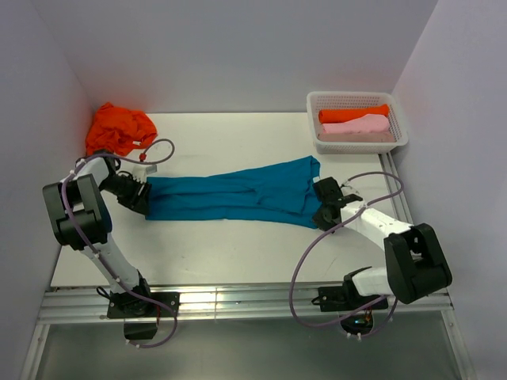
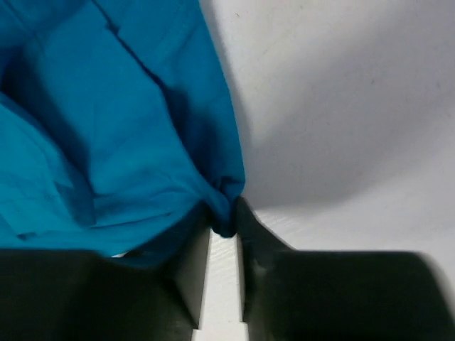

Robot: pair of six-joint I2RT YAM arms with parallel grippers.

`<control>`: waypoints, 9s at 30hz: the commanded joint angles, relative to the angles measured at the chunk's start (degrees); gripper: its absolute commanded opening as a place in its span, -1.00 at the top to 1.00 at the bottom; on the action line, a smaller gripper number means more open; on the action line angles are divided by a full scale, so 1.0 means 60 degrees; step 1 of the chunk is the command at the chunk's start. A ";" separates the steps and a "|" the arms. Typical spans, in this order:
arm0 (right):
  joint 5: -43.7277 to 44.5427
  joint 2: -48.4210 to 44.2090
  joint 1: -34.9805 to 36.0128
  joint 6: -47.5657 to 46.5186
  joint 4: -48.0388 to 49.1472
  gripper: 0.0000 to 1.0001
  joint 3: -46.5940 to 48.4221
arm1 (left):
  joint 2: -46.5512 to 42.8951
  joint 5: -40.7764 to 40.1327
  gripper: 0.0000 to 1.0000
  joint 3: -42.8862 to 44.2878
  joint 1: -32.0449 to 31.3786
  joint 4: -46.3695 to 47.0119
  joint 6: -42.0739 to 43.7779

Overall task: Roll the t-shirts
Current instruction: Fold the tshirt, then roll the tshirt

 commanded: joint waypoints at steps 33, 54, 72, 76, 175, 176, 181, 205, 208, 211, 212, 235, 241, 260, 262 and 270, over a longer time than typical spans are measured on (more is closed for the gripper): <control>0.1134 0.0747 -0.3421 -0.1569 -0.0986 0.48 0.0754 | 0.0328 0.0926 0.19 0.2268 -0.1037 -0.0556 -0.1369; 0.0797 0.0890 0.1236 -0.0221 -0.1191 0.11 0.4092 | 0.1926 0.1338 0.08 0.3587 -0.2091 0.0323 -0.2306; -0.0082 0.7585 0.5031 -0.0733 0.0872 0.14 1.1182 | 0.2702 0.0692 0.63 0.3630 -0.2327 0.0559 -0.2497; -0.0272 0.8770 0.5295 -0.0850 0.1971 0.16 1.2032 | 0.2732 0.0751 0.84 0.3689 -0.2327 0.0441 -0.2438; 0.1603 1.1293 0.8313 0.0511 -0.1220 0.10 1.5066 | 0.3522 0.1483 0.10 0.4847 -0.2327 -0.0276 -0.2790; 0.1617 1.1380 0.8342 0.0526 -0.1264 0.08 1.5109 | 0.3523 0.1469 0.13 0.4832 -0.2327 -0.0262 -0.2819; 0.1691 1.1644 0.8415 0.0497 -0.1894 0.03 1.5695 | 0.3596 0.1469 0.35 0.4744 -0.2327 -0.0262 -0.2834; 0.0519 1.1455 0.8518 -0.0001 -0.2276 0.90 1.6047 | 0.2908 0.0664 0.99 0.4115 -0.2312 -0.0057 -0.2629; 0.0343 1.1264 0.8591 -0.0118 -0.2100 0.90 1.6150 | 0.2601 0.0415 0.99 0.3924 -0.2225 -0.0027 -0.2585; 0.0197 1.1103 0.8620 -0.0148 -0.1851 0.90 1.6004 | 0.2424 0.0268 0.99 0.3938 -0.2151 -0.0144 -0.2556; 0.0182 1.1073 0.8635 -0.0162 -0.1763 0.90 1.5989 | 0.2381 0.0224 0.99 0.3953 -0.2151 -0.0203 -0.2556; 0.1163 0.8569 0.8123 0.0540 -0.0635 0.99 1.2255 | 0.2424 -0.0054 0.99 0.5212 -0.3307 -0.0452 -0.3713; 0.1353 0.8291 0.8049 0.0892 -0.0649 1.00 1.1508 | 0.2600 -0.0172 0.99 0.5403 -0.3761 -0.0423 -0.3918; 0.2057 0.7192 0.8005 0.2108 -0.0342 0.46 0.9602 | 0.3215 -0.0626 0.39 0.5389 -0.4524 -0.0175 -0.4064; 0.2071 0.7133 0.8005 0.2123 -0.0342 0.39 0.9602 | 0.3215 -0.0597 0.29 0.5345 -0.4553 -0.0159 -0.4035; 0.2335 0.6913 0.8005 0.2137 -0.0561 0.25 0.9704 | 0.3230 -0.0539 0.11 0.5373 -0.4597 -0.0173 -0.3932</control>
